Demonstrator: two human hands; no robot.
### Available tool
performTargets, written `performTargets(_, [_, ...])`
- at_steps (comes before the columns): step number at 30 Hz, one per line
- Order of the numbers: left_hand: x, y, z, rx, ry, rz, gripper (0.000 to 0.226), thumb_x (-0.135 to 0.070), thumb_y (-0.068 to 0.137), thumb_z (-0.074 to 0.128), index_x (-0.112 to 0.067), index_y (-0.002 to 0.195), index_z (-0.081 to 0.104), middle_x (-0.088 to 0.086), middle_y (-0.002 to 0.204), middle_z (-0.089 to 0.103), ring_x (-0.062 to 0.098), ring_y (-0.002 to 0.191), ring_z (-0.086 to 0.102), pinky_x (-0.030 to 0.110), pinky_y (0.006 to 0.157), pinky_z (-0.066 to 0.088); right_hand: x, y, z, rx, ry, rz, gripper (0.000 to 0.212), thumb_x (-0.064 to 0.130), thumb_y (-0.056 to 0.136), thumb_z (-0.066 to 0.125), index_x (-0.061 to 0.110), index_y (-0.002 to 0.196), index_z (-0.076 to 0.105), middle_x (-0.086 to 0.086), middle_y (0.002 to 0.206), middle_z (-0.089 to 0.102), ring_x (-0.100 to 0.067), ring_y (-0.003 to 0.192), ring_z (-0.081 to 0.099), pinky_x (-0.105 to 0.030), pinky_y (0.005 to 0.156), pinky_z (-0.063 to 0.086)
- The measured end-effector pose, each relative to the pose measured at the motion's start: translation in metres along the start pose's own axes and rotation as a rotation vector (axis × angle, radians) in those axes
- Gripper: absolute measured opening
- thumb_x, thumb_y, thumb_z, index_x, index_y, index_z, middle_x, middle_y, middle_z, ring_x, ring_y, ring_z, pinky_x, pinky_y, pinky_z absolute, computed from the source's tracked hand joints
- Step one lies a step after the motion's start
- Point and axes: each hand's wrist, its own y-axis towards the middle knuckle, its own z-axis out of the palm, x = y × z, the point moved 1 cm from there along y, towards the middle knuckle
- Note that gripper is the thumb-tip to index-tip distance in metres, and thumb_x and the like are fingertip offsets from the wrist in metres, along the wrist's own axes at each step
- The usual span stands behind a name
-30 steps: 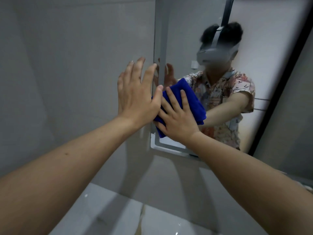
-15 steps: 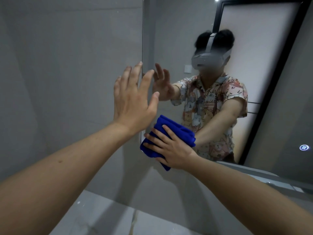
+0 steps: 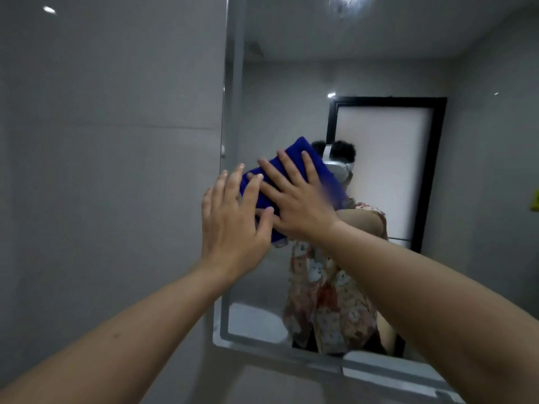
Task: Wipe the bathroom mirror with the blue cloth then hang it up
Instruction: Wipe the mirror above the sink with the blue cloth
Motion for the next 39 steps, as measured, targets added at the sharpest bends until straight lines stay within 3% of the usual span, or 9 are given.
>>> performTargets(7, [-0.016, 0.043, -0.005, -0.062, -0.026, 0.057, 0.061, -0.051, 0.095, 0.040, -0.028, 0.152, 0.035, 0.004, 0.165, 0.023, 0.027, 0.152, 0.014, 0.053, 0.122, 0.014, -0.092, 0.098, -0.039, -0.094, -0.015, 0.376, 0.077, 0.076, 0.099, 0.012, 0.037, 0.165, 0.012, -0.001, 0.174, 0.010, -0.035, 0.160, -0.001, -0.061, 0.122, -0.014])
performTargets(14, [-0.008, 0.074, -0.002, -0.118, -0.039, 0.086, 0.060, -0.053, 0.094, 0.035, -0.031, 0.151, 0.033, 0.001, 0.166, 0.020, 0.025, 0.153, 0.012, 0.048, 0.122, 0.007, -0.164, 0.177, -0.078, -0.141, -0.005, 0.571, 0.083, 0.082, 0.092, 0.004, 0.042, 0.164, 0.004, 0.000, 0.175, 0.000, -0.036, 0.159, -0.008, -0.065, 0.120, -0.016])
performTargets(18, [0.002, 0.083, 0.006, -0.118, -0.027, 0.091, 0.059, -0.053, 0.095, 0.036, -0.035, 0.151, 0.028, -0.002, 0.166, 0.018, 0.021, 0.153, 0.006, 0.046, 0.120, 0.003, -0.185, 0.200, -0.092, -0.150, -0.005, 0.585, 0.085, 0.084, 0.090, 0.003, 0.042, 0.164, 0.003, 0.001, 0.175, -0.002, -0.036, 0.159, -0.009, -0.068, 0.121, -0.012])
performTargets(27, [0.000, 0.077, 0.019, -0.126, -0.073, 0.087, 0.058, -0.051, 0.094, 0.041, -0.031, 0.148, 0.036, 0.002, 0.163, 0.025, 0.026, 0.151, 0.015, 0.050, 0.120, 0.011, -0.157, 0.161, -0.070, -0.188, 0.018, 0.620, 0.082, 0.081, 0.094, 0.005, 0.040, 0.165, 0.005, -0.001, 0.175, 0.001, -0.038, 0.159, -0.006, -0.066, 0.122, -0.013])
performTargets(39, [-0.034, 0.051, 0.010, -0.057, -0.144, 0.036, 0.060, -0.043, 0.095, 0.047, -0.022, 0.151, 0.040, 0.007, 0.165, 0.024, 0.031, 0.152, 0.016, 0.052, 0.121, 0.010, -0.037, -0.006, -0.004, -0.106, 0.101, 0.580, 0.076, 0.072, 0.101, 0.020, 0.037, 0.166, 0.005, 0.000, 0.175, -0.002, -0.036, 0.159, -0.009, -0.065, 0.123, -0.011])
